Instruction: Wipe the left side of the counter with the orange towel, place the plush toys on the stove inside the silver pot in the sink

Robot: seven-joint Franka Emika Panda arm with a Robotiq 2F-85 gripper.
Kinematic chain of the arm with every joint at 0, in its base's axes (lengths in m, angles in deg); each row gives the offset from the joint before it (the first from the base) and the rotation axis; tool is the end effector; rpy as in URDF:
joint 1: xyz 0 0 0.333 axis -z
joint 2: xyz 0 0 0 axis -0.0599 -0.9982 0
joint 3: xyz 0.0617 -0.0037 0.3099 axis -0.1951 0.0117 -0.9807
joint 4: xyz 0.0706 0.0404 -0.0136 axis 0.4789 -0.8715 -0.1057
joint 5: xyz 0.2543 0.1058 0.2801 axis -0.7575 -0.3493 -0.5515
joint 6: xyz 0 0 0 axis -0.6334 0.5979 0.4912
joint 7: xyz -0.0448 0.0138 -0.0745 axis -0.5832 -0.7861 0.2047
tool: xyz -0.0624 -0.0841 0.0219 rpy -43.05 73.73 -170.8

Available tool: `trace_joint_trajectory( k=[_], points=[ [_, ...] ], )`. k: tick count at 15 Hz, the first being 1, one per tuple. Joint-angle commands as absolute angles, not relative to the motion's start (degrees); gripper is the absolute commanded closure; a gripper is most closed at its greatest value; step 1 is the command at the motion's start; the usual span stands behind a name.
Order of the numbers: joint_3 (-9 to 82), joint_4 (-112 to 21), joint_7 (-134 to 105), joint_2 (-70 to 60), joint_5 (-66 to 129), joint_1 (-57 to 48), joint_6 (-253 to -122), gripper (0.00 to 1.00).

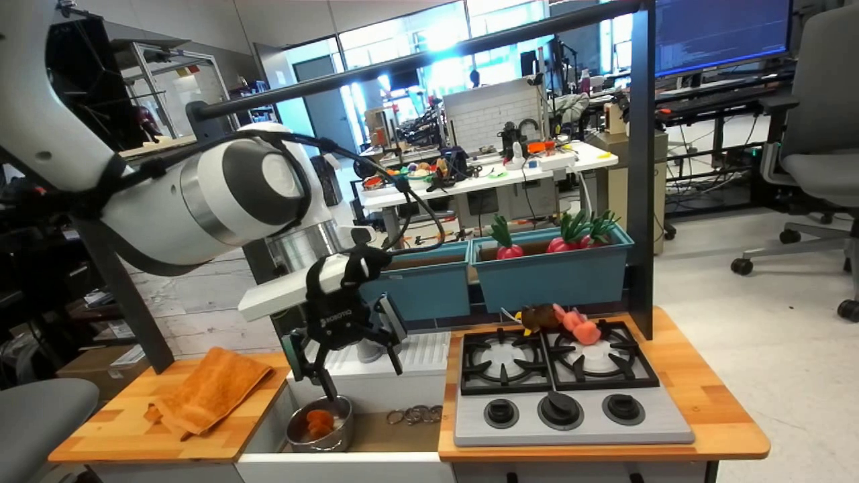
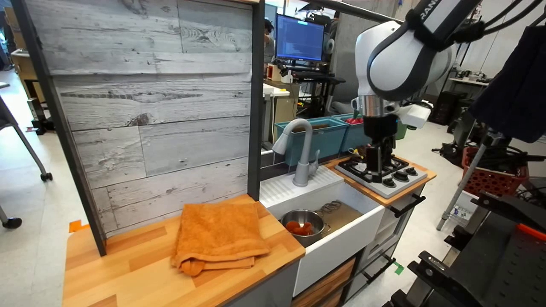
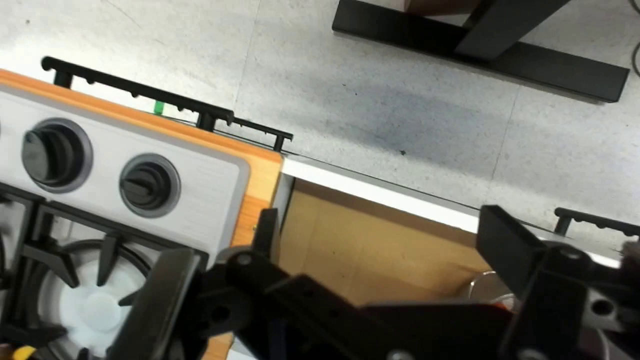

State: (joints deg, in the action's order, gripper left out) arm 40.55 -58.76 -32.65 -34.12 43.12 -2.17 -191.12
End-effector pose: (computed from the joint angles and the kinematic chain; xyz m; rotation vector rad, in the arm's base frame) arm 0.5979 -0.0971 0.0809 2.8822 0.4618 -0.3906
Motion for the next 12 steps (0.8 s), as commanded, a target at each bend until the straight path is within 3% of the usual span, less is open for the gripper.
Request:
trace_joint_trajectory(
  k=[1, 8, 12],
  points=[
    [39.82, -59.51, -31.87, -33.11, 44.18, -1.25, -190.79, 0.00],
    [41.28, -67.05, -31.33, -24.60, 46.69, -1.55, -195.91, 0.00],
    [39.98, -64.35, -36.71, -21.57, 41.80, 7.58, -204.16, 0.00]
  ],
)
